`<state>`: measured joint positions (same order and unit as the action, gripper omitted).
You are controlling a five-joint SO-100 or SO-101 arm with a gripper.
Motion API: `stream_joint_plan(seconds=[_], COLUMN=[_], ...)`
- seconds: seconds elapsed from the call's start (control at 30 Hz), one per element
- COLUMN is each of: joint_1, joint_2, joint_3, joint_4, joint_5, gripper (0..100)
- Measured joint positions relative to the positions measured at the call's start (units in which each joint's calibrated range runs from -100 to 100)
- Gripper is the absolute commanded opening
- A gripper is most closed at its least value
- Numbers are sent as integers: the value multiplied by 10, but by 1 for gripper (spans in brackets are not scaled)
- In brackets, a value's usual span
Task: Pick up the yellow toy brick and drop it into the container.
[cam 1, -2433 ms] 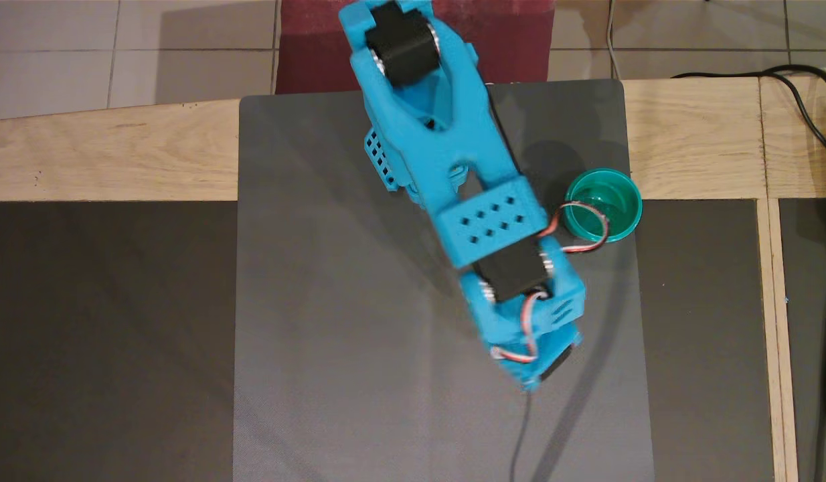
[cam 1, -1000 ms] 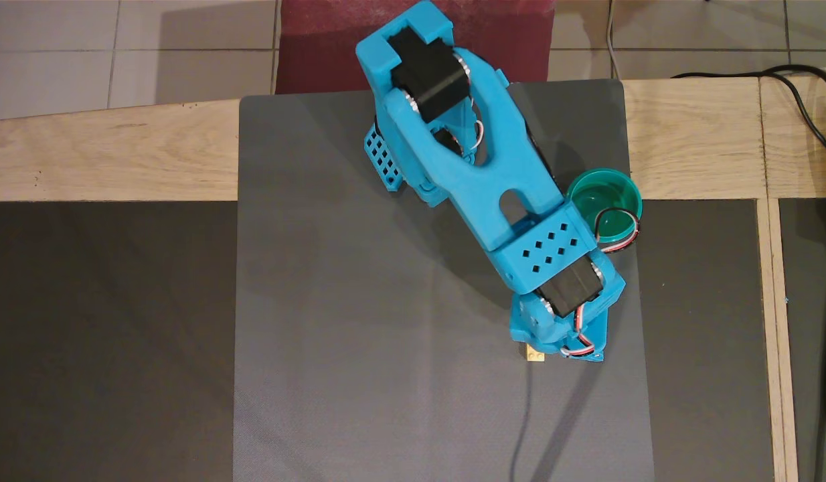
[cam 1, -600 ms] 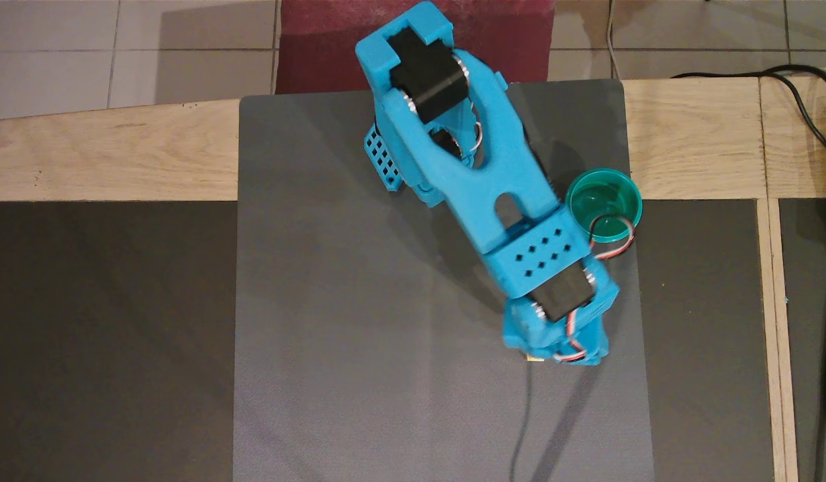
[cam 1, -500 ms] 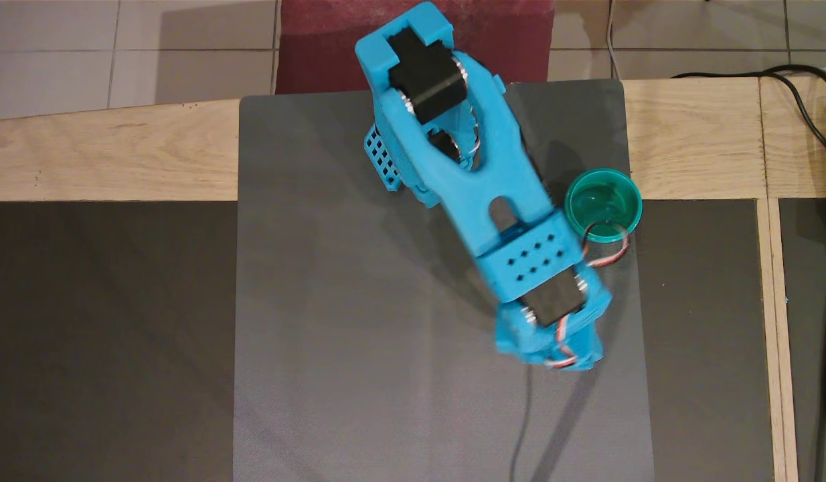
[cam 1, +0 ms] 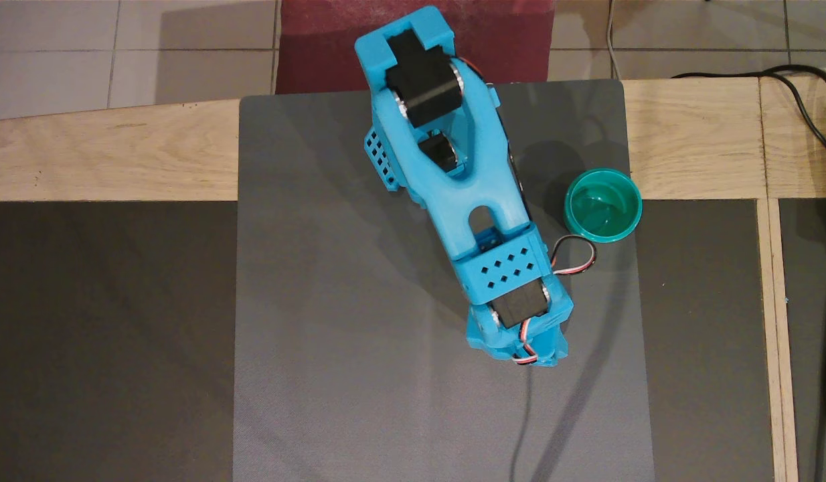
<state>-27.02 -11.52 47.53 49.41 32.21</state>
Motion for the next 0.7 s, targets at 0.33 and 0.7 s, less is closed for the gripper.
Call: stream_joint_plan(seconds=[0.33,0.7], joint_1=[-36,-36], joint_2=[0,34], joint_3=[30,34], joint_4=[-12,-48], joint_5=[-12,-14], gripper=[24,24])
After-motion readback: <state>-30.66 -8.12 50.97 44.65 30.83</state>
